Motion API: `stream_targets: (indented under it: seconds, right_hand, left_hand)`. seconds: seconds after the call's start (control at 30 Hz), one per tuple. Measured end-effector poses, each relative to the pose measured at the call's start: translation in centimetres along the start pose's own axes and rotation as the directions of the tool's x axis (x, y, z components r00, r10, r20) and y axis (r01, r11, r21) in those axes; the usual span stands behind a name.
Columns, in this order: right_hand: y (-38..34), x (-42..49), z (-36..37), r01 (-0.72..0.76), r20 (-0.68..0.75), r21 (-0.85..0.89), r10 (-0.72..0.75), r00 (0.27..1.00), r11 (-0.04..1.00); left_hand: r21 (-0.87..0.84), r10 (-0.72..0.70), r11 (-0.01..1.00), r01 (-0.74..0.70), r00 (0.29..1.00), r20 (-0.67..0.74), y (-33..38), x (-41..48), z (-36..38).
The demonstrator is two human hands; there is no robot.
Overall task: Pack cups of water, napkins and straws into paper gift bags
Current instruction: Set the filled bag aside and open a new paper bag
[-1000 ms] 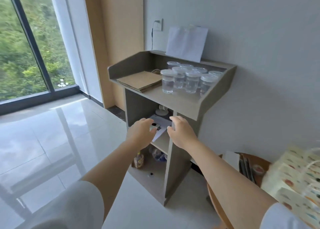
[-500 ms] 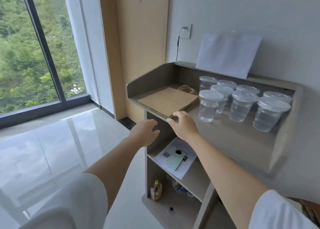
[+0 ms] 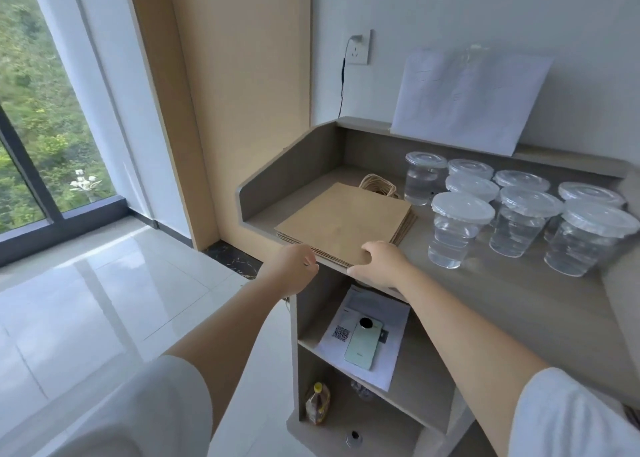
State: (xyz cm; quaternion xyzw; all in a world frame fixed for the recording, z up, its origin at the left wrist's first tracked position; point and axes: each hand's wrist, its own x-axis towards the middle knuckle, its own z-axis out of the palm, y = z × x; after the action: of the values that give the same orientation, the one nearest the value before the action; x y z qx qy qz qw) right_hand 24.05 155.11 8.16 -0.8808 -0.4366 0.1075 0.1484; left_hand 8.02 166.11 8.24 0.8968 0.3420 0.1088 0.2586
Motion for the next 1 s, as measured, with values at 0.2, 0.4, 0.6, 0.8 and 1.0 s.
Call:
stream_targets:
  seconds: [0.2, 0.4, 0.6, 0.8, 1.0]
  right_hand:
    - [-0.9, -0.4, -1.2, 0.012, -0.124, -0.026, -0.015, 0.992, 1.000]
    - [-0.8, -3.4, -0.3, 0.120, -0.652, -0.155, -0.193, 0.733, 0.981]
    - [1.0, -10.2, 1.9, 0.190, -0.687, -0.501, -0.522, 0.506, 0.844]
    - [1.3, -18.1, 4.1, -0.153, -0.547, -0.016, 0.119, 0.829, 0.988]
    - [-2.2, -19.3, 0.0, -0.188, -0.140, 0.928, 0.770, 0.623, 0.321]
  left_hand:
    - [-0.497, -0.057, 0.866, 0.058, 0.998, 0.017, -1.5, 2.2, -1.0]
    - [-0.900, -0.102, 0.182, 0.395, 0.918, 0.383, -2.3, 3.7, -3.3]
    - [-0.807, 0.157, 0.106, 0.580, 0.792, 0.590, -3.5, 3.3, -3.8]
    - [-0.853, 0.280, 0.410, 0.324, 0.845, 0.456, 1.1, -1.4, 0.0]
    - [-0.750, 0.450, 0.630, -0.204, 0.882, 0.138, 2.9, -8.9, 5.9]
